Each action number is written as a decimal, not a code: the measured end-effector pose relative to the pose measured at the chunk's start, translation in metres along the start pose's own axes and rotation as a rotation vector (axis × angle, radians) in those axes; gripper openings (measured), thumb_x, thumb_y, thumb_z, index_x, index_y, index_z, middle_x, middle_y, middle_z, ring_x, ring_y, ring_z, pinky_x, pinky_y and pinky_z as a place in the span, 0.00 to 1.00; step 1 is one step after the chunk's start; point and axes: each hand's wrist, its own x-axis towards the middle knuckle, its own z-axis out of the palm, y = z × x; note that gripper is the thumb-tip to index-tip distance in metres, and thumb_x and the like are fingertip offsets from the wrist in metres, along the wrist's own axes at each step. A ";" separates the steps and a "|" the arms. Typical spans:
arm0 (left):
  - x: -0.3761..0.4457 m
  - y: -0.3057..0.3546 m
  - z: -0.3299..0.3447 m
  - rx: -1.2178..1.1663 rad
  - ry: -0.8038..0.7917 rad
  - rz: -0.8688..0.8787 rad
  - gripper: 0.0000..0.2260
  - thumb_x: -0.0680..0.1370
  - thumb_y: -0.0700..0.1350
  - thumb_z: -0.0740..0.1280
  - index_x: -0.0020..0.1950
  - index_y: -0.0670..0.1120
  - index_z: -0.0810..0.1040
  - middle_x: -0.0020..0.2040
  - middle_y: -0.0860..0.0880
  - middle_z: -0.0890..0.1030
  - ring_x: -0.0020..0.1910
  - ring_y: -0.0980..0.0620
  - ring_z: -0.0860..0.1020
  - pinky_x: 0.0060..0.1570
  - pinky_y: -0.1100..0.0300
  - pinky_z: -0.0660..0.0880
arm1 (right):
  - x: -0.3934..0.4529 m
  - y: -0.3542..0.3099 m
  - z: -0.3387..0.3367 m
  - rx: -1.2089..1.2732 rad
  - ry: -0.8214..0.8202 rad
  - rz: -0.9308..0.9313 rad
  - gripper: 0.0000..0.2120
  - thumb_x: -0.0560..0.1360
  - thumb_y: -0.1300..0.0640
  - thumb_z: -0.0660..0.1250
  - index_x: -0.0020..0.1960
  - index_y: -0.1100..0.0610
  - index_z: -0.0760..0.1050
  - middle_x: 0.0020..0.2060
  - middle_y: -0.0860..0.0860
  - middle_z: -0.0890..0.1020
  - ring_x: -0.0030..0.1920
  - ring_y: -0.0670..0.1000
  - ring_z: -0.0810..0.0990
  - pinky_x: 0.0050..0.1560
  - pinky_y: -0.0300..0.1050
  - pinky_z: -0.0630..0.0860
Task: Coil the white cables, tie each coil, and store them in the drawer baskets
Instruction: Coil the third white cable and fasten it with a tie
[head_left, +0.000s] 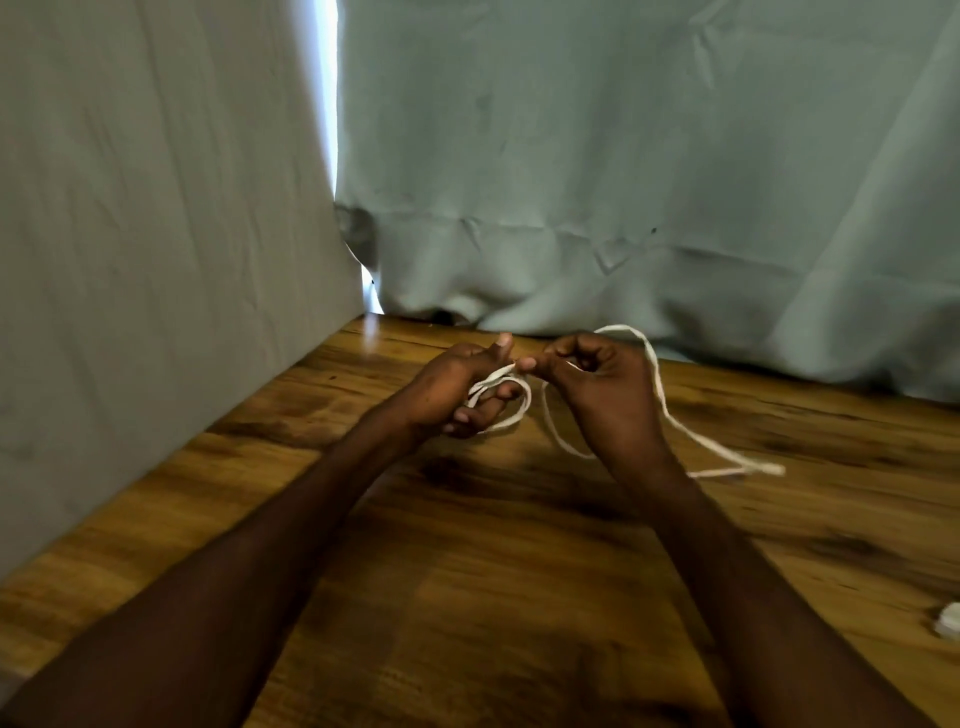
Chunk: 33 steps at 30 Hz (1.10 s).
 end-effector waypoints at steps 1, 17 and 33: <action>0.001 -0.001 0.000 -0.079 -0.051 -0.025 0.26 0.85 0.59 0.51 0.38 0.41 0.70 0.20 0.47 0.61 0.16 0.55 0.53 0.20 0.67 0.48 | 0.002 0.002 -0.002 -0.009 0.019 0.031 0.07 0.73 0.63 0.77 0.37 0.57 0.82 0.26 0.41 0.81 0.28 0.38 0.77 0.33 0.30 0.70; 0.013 -0.003 -0.050 -1.369 0.284 0.288 0.08 0.68 0.31 0.66 0.42 0.42 0.74 0.34 0.44 0.83 0.28 0.48 0.83 0.23 0.59 0.78 | -0.023 0.017 0.033 -0.027 -0.353 0.149 0.09 0.85 0.57 0.61 0.52 0.58 0.79 0.29 0.52 0.78 0.35 0.64 0.79 0.40 0.57 0.78; 0.005 0.000 -0.017 0.273 0.377 0.292 0.22 0.87 0.54 0.54 0.45 0.38 0.73 0.34 0.40 0.81 0.30 0.47 0.77 0.32 0.57 0.71 | -0.022 0.000 0.028 -0.547 -0.456 -0.514 0.06 0.79 0.55 0.72 0.54 0.51 0.85 0.44 0.47 0.87 0.40 0.45 0.81 0.40 0.46 0.76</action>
